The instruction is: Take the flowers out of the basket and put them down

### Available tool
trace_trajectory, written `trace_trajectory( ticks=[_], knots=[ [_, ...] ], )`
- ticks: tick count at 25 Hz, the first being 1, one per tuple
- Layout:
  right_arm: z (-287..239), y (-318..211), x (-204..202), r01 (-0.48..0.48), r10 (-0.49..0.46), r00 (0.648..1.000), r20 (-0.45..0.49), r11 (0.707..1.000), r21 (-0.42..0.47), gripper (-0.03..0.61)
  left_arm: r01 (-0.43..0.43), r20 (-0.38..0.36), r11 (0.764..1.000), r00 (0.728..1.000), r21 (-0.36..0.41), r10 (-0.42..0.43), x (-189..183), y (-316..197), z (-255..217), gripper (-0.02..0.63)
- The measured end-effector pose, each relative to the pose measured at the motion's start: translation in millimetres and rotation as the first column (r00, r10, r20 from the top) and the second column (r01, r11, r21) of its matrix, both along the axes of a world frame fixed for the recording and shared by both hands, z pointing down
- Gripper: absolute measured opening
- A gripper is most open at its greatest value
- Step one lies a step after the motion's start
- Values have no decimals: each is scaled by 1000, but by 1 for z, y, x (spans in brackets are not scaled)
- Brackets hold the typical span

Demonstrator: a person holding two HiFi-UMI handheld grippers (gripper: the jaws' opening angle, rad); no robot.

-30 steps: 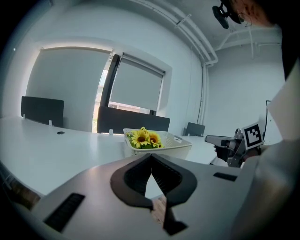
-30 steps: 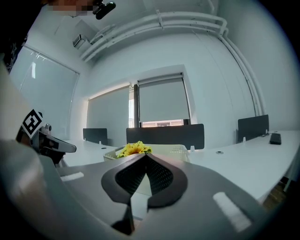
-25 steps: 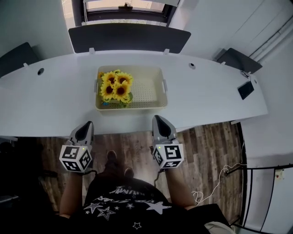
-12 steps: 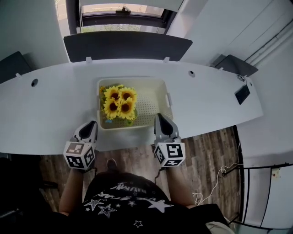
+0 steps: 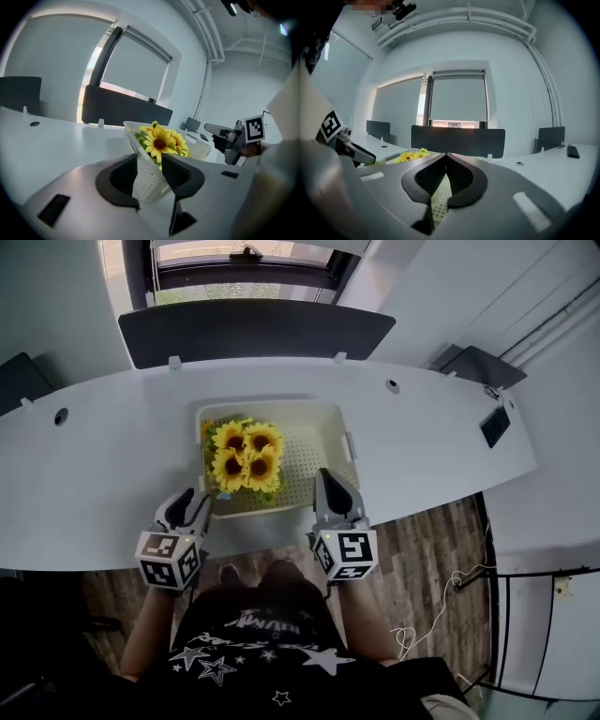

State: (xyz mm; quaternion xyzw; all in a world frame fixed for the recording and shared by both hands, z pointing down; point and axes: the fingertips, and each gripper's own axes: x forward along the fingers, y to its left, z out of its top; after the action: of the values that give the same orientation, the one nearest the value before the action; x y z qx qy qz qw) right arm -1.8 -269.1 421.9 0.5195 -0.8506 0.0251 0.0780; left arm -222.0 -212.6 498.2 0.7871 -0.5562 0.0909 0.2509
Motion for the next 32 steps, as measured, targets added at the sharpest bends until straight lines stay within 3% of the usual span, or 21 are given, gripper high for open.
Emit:
trace_trajectory(
  ticks=[2, 7, 14, 17, 20, 23, 25, 28, 32],
  knots=[
    [0, -9, 2, 4, -4, 1000, -6, 1000, 7, 2, 1, -4, 1000, 1000, 1, -1, 2, -5, -1, 179],
    [-5, -32, -5, 80, -78, 995, -59, 996, 35, 2, 54, 24, 998, 998, -42, -53, 5, -14, 5, 189],
    [11, -63, -16, 229, -234, 967, -100, 971, -62, 3, 143, 55, 981, 989, -131, -137, 7, -21, 21, 189],
    [24, -69, -19, 317, -336, 938, -91, 932, -173, 3, 173, 75, 972, 984, -156, -164, 10, -21, 23, 183],
    [36, -71, -24, 395, -433, 896, -99, 878, -270, 2, 234, 90, 959, 971, -159, -222, 7, -20, 23, 112],
    [45, -69, -32, 446, -514, 847, -138, 826, -344, 2, 274, 98, 948, 960, -163, -260, 3, -20, 24, 94],
    [46, -69, -37, 461, -543, 824, -160, 808, -366, 2, 296, 102, 939, 954, -173, -282, 2, -20, 25, 83],
    [43, -77, -43, 472, -564, 792, -234, 809, -351, 2, 332, 92, 924, 943, -189, -320, -1, -19, 27, 63],
    [63, -79, -53, 511, -650, 705, -284, 743, -432, 2, 360, 92, 913, 933, -190, -349, -2, -18, 28, 54]
  ],
)
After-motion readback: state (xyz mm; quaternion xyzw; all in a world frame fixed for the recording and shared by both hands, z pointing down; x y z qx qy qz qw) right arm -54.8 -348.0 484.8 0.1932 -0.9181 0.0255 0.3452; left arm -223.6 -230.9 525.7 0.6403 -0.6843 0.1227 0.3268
